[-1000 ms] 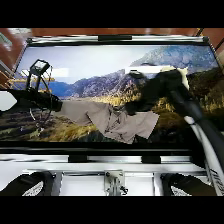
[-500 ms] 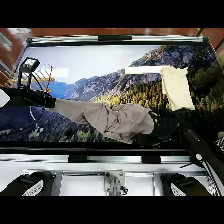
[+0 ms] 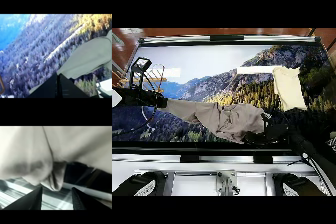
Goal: Fold the shirts.
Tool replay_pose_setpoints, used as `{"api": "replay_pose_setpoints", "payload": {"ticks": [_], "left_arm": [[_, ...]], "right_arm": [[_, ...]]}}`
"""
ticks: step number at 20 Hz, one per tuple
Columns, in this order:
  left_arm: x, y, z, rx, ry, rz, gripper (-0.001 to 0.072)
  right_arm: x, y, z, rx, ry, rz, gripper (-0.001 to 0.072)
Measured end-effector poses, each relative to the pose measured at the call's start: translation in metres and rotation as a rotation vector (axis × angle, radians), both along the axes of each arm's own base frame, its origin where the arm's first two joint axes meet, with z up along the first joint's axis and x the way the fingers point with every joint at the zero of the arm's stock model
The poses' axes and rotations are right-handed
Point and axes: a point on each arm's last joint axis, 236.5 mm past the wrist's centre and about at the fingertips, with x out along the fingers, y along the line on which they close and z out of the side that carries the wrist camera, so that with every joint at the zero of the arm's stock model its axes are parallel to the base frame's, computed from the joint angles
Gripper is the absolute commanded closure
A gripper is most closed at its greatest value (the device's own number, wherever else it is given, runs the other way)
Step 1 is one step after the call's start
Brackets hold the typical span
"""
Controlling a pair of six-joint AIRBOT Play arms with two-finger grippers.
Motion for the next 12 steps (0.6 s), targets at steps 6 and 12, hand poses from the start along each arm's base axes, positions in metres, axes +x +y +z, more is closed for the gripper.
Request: {"api": "replay_pose_setpoints", "payload": {"ticks": [6,12], "left_arm": [[0.000,0.000,0.000,0.000,-0.001,0.000,0.0679],[0.001,0.000,0.001,0.000,-0.003,0.001,0.0680]], "right_arm": [[0.004,0.006,-0.004,0.001,-0.029,0.008,0.0365],[-0.008,0.025,-0.014,-0.010,-0.011,0.076,0.0646]]}}
